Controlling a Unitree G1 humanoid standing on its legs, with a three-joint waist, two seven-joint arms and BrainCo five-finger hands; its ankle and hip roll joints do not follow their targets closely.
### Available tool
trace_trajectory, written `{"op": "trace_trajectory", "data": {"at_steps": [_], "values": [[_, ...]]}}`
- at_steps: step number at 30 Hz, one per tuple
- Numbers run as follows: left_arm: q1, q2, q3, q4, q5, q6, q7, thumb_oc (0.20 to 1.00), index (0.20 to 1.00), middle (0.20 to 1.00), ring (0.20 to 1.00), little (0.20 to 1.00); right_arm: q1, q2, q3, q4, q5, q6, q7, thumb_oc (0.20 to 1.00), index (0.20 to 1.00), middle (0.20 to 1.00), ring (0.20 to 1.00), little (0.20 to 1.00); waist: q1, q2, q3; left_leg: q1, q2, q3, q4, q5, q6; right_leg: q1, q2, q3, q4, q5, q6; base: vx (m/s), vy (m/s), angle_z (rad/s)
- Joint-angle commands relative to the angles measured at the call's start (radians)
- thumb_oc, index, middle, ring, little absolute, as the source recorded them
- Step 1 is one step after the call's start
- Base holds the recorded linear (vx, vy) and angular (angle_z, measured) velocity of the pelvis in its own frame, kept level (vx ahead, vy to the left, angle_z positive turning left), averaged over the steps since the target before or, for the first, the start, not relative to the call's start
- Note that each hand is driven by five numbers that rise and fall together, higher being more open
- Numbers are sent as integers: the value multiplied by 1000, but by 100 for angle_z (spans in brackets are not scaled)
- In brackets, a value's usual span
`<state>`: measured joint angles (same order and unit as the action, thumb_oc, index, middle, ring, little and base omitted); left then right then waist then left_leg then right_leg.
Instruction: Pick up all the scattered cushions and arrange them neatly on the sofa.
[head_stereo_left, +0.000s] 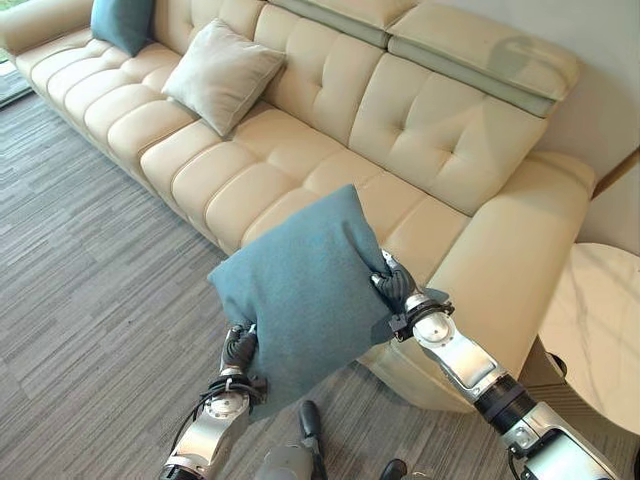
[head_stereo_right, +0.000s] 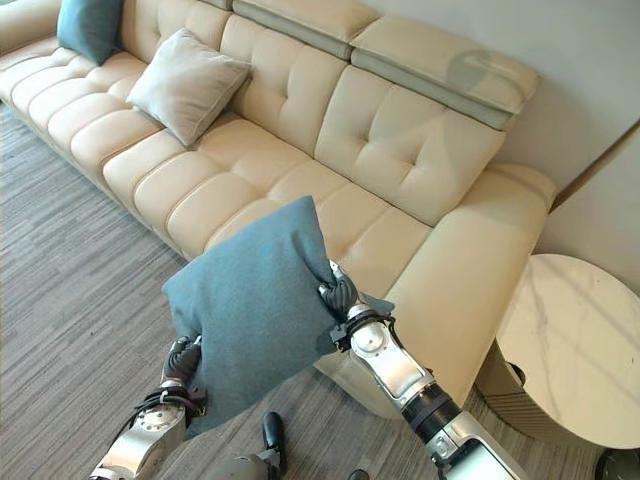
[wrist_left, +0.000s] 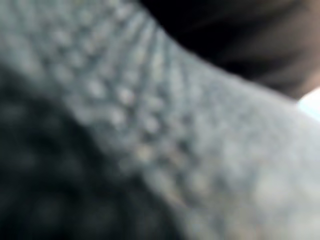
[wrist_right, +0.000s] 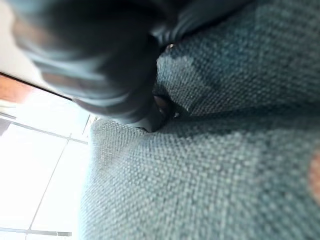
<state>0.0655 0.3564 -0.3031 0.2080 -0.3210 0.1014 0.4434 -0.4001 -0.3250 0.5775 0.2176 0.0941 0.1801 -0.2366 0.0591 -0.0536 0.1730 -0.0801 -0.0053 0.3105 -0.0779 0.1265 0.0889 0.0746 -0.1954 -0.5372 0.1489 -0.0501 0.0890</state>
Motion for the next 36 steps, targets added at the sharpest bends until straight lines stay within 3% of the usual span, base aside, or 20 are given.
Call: {"op": "trace_trajectory", "data": {"at_steps": [1,2,3,4,5,8,9,11,14,15,16,17,20,22,26,27,29,30,32,36], "values": [[-176,-51,-88,-162,92,-110,-40,200,200,200,200,200,-100,166,88,-124,-16,-121,55,200,200,200,200,200,0,-29,14,107,2,-78,-9,-189,-51,-105,-53,131,136,90,36,99,249,6],[-185,-48,-105,-155,102,-108,-39,200,200,200,200,200,-102,166,74,-115,-15,-130,45,200,200,200,200,200,-27,-30,24,104,-1,-96,-9,-183,-47,-178,30,254,174,50,11,100,236,0],[-185,-48,-105,-155,102,-108,-39,200,200,200,200,200,-102,166,73,-115,-14,-130,45,200,200,200,200,200,-24,-30,22,102,-1,-94,-9,-183,-48,-182,30,256,176,49,10,48,58,23],[-188,-52,-104,-146,101,-109,-35,200,200,200,200,200,-107,164,68,-107,-10,-131,42,200,200,200,200,200,-31,-28,21,101,1,-101,-9,-181,-54,-217,81,307,156,13,0,33,15,50],[-188,-52,-104,-146,101,-109,-35,200,200,200,200,200,-107,164,68,-107,-10,-131,42,200,200,200,200,200,-30,-27,20,100,1,-101,-9,-181,-54,-218,81,308,155,13,0,121,55,73],[-211,-63,-85,-130,99,-107,-32,200,200,200,200,200,-154,159,56,-87,32,-136,29,200,200,200,200,200,-23,-43,32,126,-17,-92,-9,-193,-67,-250,142,273,-53,64,13,286,3,23],[-212,-75,-68,-130,110,-102,-29,200,200,200,200,200,-177,168,62,-87,37,-140,28,200,200,200,200,200,-12,-60,29,177,-27,-86,-9,-227,-79,-266,173,197,-192,124,56,434,-79,-1],[-210,-84,-60,-143,125,-108,-27,200,200,200,200,200,-163,167,68,-93,24,-143,36,200,200,200,200,200,-12,-64,14,217,-29,-86,-9,-251,-86,-236,175,126,-215,122,55,567,-98,3],[-203,-97,-68,-141,135,-102,-32,200,200,200,200,200,-144,151,69,-112,18,-148,43,200,200,200,200,200,-31,-61,-10,260,-26,-79,-9,-269,-93,-210,196,157,-209,108,31,383,-89,15],[-204,-103,-74,-143,125,-103,-37,200,200,200,200,200,-134,139,62,-113,25,-149,44,200,200,200,200,200,-46,-47,-27,256,0,-78,121,-272,-125,-173,202,152,-199,81,4,717,-229,30],[-198,-106,-73,-153,121,-104,-42,200,200,200,200,200,-121,128,57,-122,33,-149,46,200,200,200,200,200,-51,-37,-28,233,28,-69,271,-230,-155,-122,213,154,-204,58,-19,560,-201,29],[-197,-106,-73,-153,121,-104,-42,200,200,200,200,200,-120,127,57,-123,33,-148,47,200,200,200,200,200,-51,-36,-27,231,30,-69,278,-233,-156,-120,215,154,-206,58,-20,461,-184,22],[-184,-114,-67,-162,103,-102,-35,200,200,200,200,200,-106,123,61,-128,41,-150,50,200,200,200,200,200,-33,-39,-10,144,29,-106,459,-158,-176,-59,227,186,-236,31,-66,225,-119,-66],[-166,-116,-54,-167,96,-94,-31,200,200,200,200,200,-98,120,60,-130,34,-145,50,200,200,200,200,200,-30,-62,-4,69,45,-135,404,-215,-129,-47,200,235,-229,21,-60,157,-38,-62],[-145,-111,-51,-180,96,-95,-30,200,200,200,200,200,-98,126,62,-127,33,-146,48,200,200,200,200,200,-24,-73,-2,43,36,-211,313,-223,-113,-40,183,289,-211,11,-62,160,34,-71],[-135,-114,-50,-183,96,-98,-23,200,200,200,200,200,-92,129,66,-128,31,-148,48,200,200,200,200,200,-21,-68,1,34,38,-282,220,-194,-117,-33,181,329,-201,-1,-68,90,44,-65],[-129,-114,-50,-183,95,-100,-20,200,200,200,200,200,-90,128,68,-127,32,-147,49,200,200,200,200,200,-24,-64,2,19,41,-321,175,-157,-121,-32,179,349,-200,-2,-71,110,96,-67],[-122,-113,-52,-186,99,-101,-11,200,200,200,200,200,-89,125,75,-126,34,-148,48,200,200,200,200,200,-27,-50,6,5,58,-389,78,-71,-137,-25,180,380,-192,-6,-78,131,162,-59],[-122,-115,-61,-182,102,-102,-3,200,200,200,200,200,-84,115,70,-125,33,-146,44,200,200,200,200,200,-33,-32,10,-5,60,-461,-9,-20,-160,-16,182,413,-190,-11,-78,96,154,-47],[-129,-120,-68,-172,99,-105,-4,200,200,200,200,200,-71,90,59,-136,29,-139,51,200,200,200,200,200,-44,-1,2,0,52,-503,-9,-22,-174,-4,183,460,-184,-15,-65,118,248,-38]]}}
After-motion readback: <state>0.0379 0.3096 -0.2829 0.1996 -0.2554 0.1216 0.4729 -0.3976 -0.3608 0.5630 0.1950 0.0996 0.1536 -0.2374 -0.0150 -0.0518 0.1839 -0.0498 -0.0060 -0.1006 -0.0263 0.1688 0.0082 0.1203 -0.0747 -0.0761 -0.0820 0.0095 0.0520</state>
